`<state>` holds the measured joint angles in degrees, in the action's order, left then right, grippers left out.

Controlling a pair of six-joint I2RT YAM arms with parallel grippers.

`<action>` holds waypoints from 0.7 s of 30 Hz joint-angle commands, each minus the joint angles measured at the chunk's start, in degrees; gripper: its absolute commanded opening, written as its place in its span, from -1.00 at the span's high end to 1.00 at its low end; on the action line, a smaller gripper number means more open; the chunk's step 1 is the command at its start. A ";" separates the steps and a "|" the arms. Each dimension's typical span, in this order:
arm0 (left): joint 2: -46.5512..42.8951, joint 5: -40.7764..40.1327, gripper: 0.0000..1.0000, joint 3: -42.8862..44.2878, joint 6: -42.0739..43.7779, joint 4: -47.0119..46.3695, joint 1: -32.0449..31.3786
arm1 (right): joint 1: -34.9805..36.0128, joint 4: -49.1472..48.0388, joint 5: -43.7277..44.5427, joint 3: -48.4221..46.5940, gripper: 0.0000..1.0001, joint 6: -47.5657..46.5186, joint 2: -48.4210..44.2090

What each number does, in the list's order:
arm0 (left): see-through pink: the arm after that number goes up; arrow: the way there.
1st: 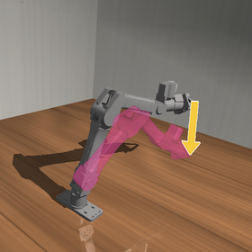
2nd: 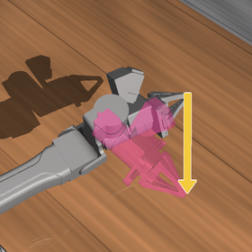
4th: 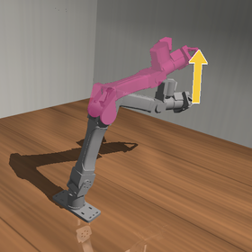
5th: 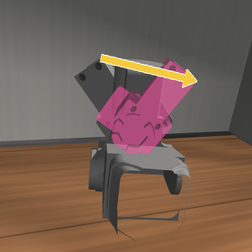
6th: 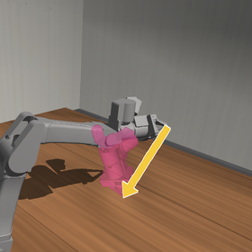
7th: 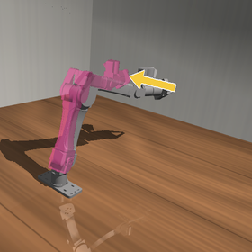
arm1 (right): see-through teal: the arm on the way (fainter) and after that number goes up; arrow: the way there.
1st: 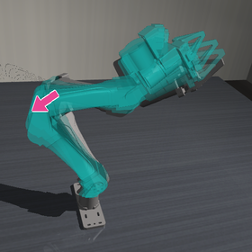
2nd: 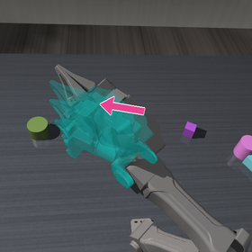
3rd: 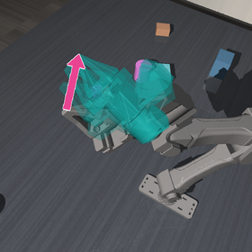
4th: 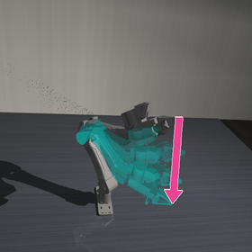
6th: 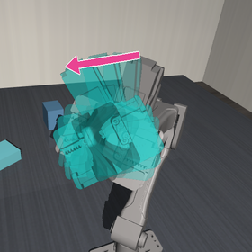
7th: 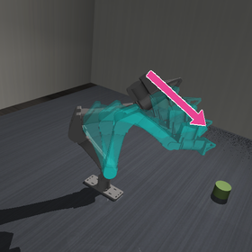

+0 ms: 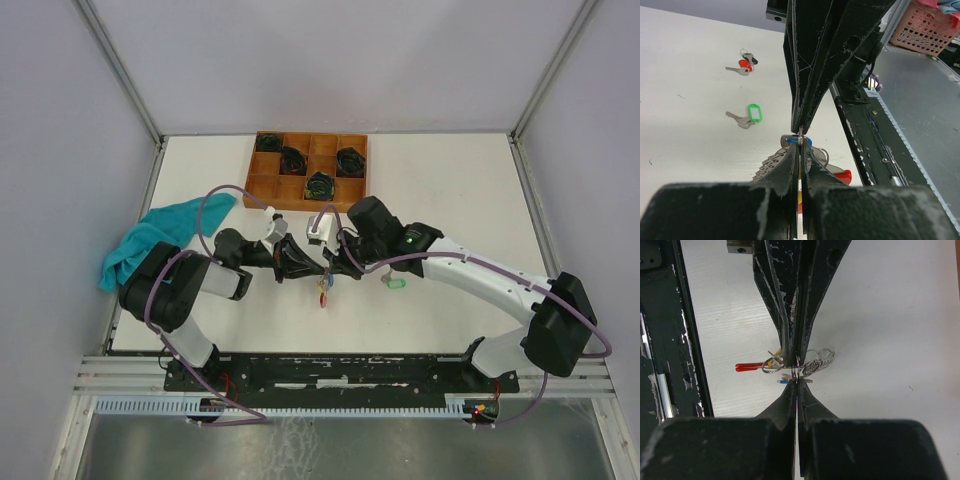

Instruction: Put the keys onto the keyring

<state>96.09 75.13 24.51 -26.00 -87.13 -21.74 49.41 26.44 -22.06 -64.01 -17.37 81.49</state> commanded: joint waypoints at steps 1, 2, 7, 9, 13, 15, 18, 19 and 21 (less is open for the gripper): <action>0.67 1.63 0.95 1.52 -0.15 -11.88 -1.04 | 0.34 -5.07 -1.93 -1.61 0.99 -0.47 -2.68; 0.67 1.65 0.95 1.66 -0.23 -11.86 -1.11 | 0.33 -4.47 -1.89 -1.98 0.99 -0.63 -2.55; 1.08 1.99 0.95 1.94 -0.76 -11.83 -1.06 | 0.34 -2.79 -2.98 -3.15 0.99 -0.99 -1.59; 1.08 2.09 0.95 1.94 -0.85 -11.75 -1.16 | 0.34 -2.87 -2.91 -3.41 0.99 -0.98 -1.53; 1.16 1.37 0.95 1.92 -0.81 -11.68 -1.26 | 0.34 -2.89 -3.05 -4.16 0.95 -0.91 -1.16; 1.32 0.72 0.95 1.90 -1.01 -11.66 -1.27 | 0.34 -2.87 -3.07 -4.27 0.90 -0.96 -0.73; 1.30 -0.78 0.95 1.68 -0.96 -11.66 -1.16 | 0.34 -2.88 -2.79 -3.67 0.85 -1.16 -0.49; 1.32 -1.03 0.95 1.62 -1.10 -11.67 -1.19 | 0.34 -2.88 -2.54 -3.50 0.84 -1.16 -0.55; 1.37 -1.41 0.95 1.67 -1.33 -11.67 -1.14 | 0.25 -2.73 -2.08 -3.04 0.79 -1.24 -0.69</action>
<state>96.97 75.09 25.21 -26.04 -87.15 -22.37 49.39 28.14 -22.87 -64.40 -18.04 81.38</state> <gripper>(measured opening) 0.043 0.087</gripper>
